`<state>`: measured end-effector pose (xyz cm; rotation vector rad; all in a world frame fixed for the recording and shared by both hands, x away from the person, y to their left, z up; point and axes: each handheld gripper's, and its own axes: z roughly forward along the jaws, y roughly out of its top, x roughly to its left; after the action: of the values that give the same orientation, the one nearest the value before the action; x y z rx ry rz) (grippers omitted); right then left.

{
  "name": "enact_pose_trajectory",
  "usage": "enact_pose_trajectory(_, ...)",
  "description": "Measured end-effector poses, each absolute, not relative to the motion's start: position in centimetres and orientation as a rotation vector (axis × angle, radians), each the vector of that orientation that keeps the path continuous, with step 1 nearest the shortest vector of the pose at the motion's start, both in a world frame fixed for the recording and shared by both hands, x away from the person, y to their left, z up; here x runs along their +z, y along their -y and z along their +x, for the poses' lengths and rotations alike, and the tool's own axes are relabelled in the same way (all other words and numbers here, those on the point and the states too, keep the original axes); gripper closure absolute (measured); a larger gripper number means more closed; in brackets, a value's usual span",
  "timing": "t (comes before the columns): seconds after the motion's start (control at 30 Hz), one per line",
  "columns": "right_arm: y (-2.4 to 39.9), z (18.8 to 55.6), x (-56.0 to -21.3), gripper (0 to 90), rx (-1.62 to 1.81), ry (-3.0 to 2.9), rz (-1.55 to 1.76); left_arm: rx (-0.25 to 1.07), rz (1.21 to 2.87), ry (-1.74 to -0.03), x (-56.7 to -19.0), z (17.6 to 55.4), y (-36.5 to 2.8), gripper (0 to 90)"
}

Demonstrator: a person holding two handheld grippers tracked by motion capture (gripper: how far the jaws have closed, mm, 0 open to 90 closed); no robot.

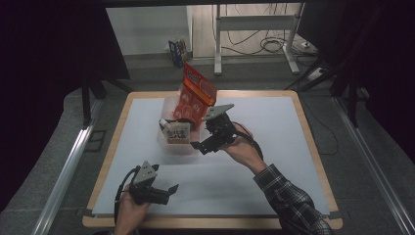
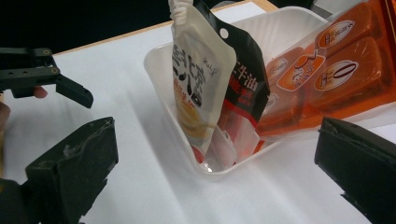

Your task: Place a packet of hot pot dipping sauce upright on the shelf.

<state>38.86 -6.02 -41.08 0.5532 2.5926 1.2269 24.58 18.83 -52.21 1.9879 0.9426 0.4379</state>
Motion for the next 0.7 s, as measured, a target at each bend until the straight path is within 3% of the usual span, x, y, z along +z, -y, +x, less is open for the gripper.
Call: enact_pose_trajectory(0.7, 7.5, 37.5, -41.7, 0.0, 1.200, -2.566, 0.530, 0.440, 1.995, -0.941, -52.1, 24.6, -18.8, 0.0)
